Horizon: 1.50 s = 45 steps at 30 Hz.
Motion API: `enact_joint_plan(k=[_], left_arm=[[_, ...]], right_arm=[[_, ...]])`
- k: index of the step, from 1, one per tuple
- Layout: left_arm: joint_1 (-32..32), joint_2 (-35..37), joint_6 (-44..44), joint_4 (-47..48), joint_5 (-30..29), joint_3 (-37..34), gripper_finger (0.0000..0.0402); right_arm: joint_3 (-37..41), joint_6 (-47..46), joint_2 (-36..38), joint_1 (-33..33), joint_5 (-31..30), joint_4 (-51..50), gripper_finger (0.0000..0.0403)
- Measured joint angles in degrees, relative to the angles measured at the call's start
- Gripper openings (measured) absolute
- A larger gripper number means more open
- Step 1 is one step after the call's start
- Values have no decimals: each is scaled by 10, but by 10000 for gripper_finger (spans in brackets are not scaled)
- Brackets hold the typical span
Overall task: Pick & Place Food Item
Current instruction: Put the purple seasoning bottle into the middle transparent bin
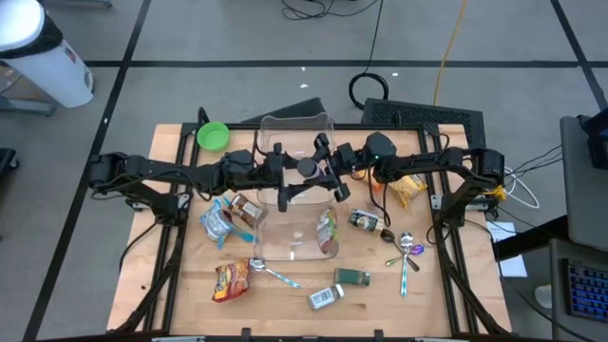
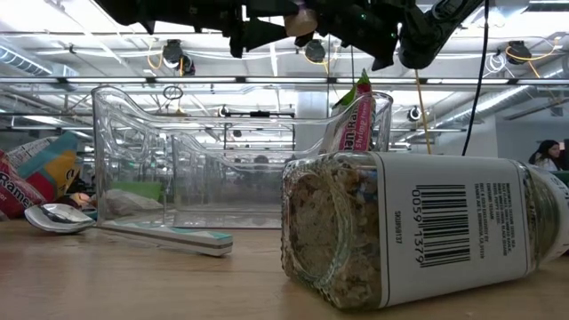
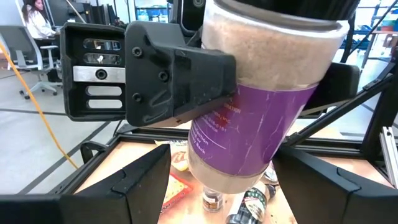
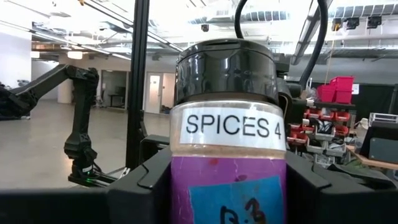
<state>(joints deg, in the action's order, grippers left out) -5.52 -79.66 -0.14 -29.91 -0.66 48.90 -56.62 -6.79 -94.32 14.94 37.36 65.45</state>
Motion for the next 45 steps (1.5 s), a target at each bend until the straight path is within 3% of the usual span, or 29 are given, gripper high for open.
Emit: enact_joint_plan(k=[12, 45], left_arm=[[0, 1, 5, 0, 0, 0, 173], [-1, 1, 31, 0, 1, 0, 170]], right_arm=[[0, 2, 0, 0, -1, 0, 185], [1, 4, -1, -1, -25, -2, 227]])
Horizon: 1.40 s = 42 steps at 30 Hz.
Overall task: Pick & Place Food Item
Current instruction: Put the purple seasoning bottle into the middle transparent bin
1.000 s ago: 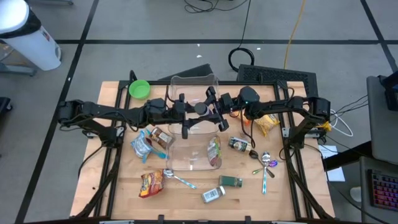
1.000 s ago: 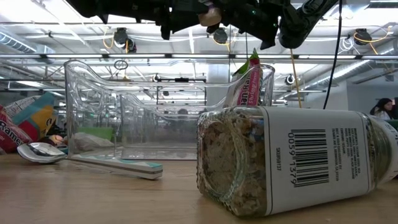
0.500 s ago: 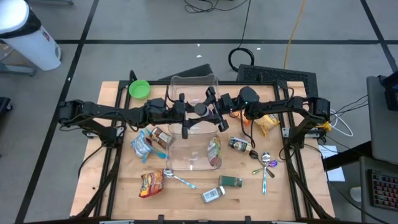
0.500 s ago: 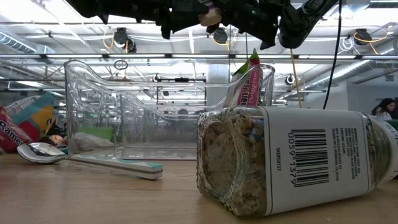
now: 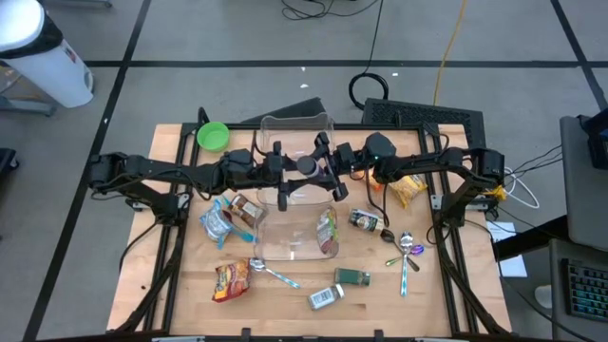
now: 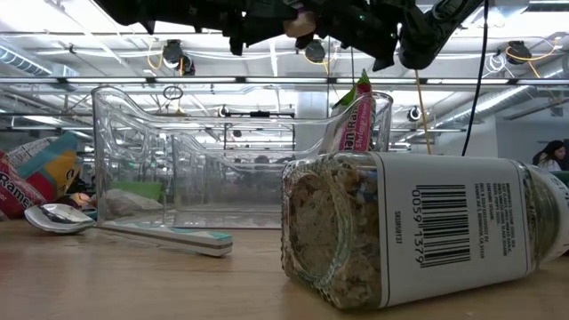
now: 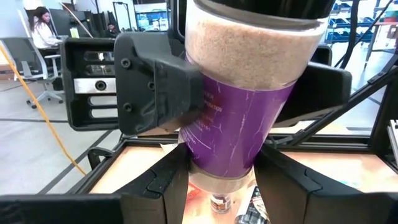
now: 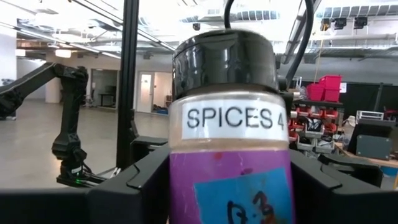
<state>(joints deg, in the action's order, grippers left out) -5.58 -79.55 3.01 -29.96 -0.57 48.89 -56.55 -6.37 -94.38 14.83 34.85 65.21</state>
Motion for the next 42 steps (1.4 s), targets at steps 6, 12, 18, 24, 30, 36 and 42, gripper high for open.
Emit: enact_joint_plan(k=[6, 12, 18, 24, 30, 36, 42], left_arm=[[0, 0, 3, 0, -10, 0, 170], [0, 0, 10, 1, -11, 0, 170], [0, 0, 10, 5, -12, 0, 170], [1, 5, 15, 21, -25, 0, 170], [1, 32, 14, 54, -27, 1, 170], [1, 64, -7, 145, -46, 1, 170], [1, 65, -51, 218, -48, 9, 170]], right_arm=[[0, 0, 0, 2, -2, 0, 257], [0, 10, 0, 4, -4, 1, 276], [0, 11, 1, 10, -6, 1, 276], [0, 15, 2, 16, -6, 2, 277], [0, 15, 2, 27, -5, 1, 278], [0, 18, 14, 31, 1, -24, 278], [0, 87, 56, 31, 10, -162, 279]])
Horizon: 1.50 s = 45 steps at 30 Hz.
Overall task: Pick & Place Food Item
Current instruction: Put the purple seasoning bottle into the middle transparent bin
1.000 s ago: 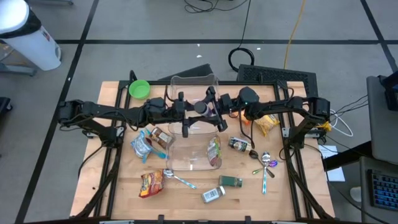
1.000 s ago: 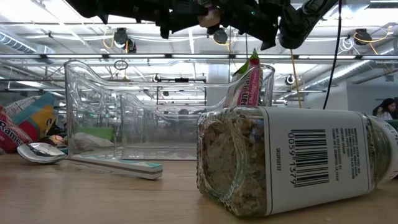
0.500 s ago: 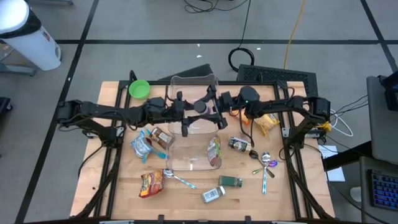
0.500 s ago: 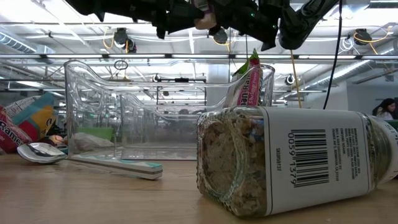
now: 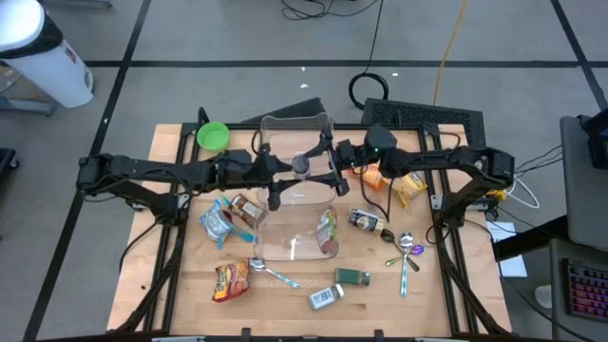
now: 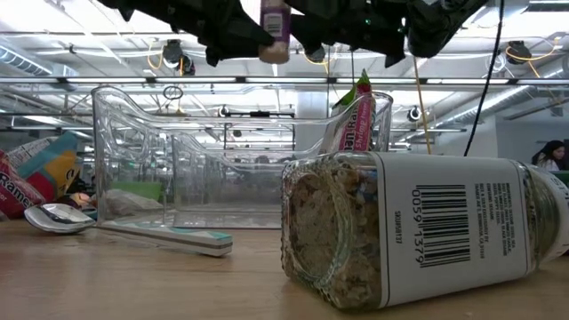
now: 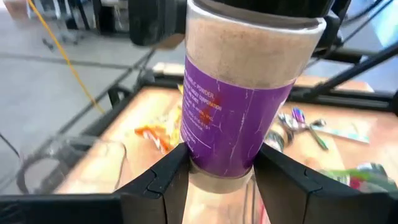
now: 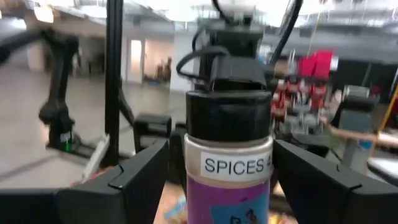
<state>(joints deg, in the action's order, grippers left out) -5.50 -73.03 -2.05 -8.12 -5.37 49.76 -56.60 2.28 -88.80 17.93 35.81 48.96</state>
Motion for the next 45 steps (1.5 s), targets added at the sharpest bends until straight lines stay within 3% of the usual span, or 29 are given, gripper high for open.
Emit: enact_joint_plan(k=[13, 28, 35, 45], left_arm=[[0, -28, -57, 218, 22, 110, 170], [-11, -129, -72, 405, 84, 235, 170], [-14, -156, -58, 466, 88, 293, 170], [-14, -154, -61, 492, 90, 307, 170]], right_arm=[[0, 74, 41, 0, -11, -169, 275], [-17, 75, 40, 0, 15, -237, 270], [-20, 90, 40, 1, 18, -276, 269], [-20, 99, 40, 1, 17, -287, 254]])
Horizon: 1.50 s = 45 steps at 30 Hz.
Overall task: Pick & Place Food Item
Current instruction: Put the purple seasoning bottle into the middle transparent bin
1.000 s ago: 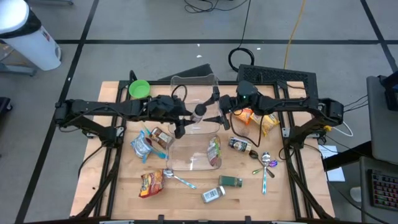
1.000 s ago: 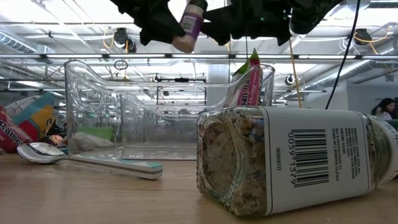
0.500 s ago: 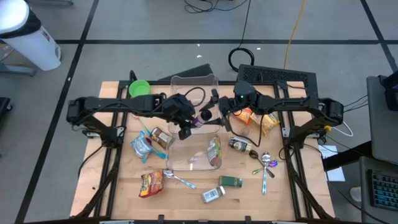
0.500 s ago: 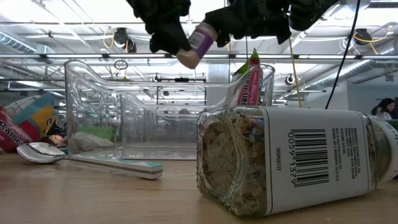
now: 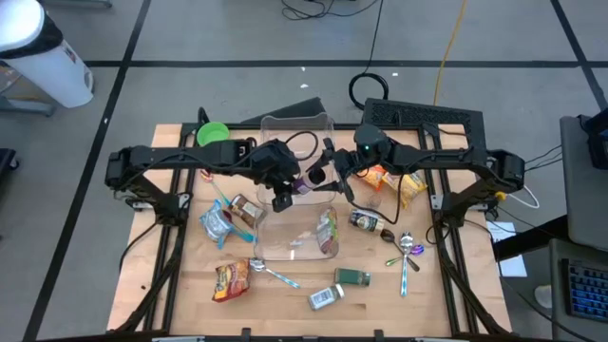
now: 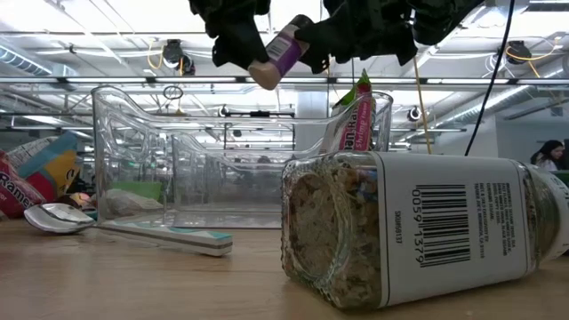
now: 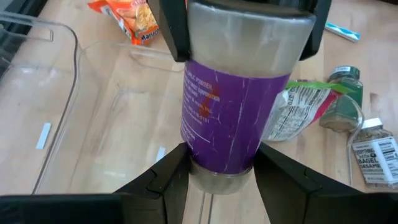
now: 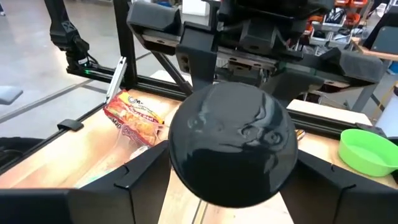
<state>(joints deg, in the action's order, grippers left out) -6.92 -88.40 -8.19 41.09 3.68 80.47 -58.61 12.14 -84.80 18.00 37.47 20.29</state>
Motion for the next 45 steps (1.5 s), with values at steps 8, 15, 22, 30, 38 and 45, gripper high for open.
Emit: enact_joint_plan(k=[8, 15, 22, 30, 38, 45], left_arm=[[0, 0, -1, 6, 0, 0, 170], [0, 0, 0, 6, 0, 0, 170], [0, 0, 4, 6, -1, 0, 170], [0, 0, 15, 2, -1, 0, 185], [-10, 0, 5, -3, -3, -1, 241], [-23, 4, 20, 24, 14, 21, 281]], right_arm=[[0, -13, 0, 0, 1, 17, 253], [0, -14, 0, 0, 1, 18, 236], [0, -9, 0, 0, 1, 17, 203], [0, -9, 0, 0, 1, 17, 203], [0, -7, 0, 0, -9, 17, 203], [0, 12, 0, 3, -44, 0, 203]])
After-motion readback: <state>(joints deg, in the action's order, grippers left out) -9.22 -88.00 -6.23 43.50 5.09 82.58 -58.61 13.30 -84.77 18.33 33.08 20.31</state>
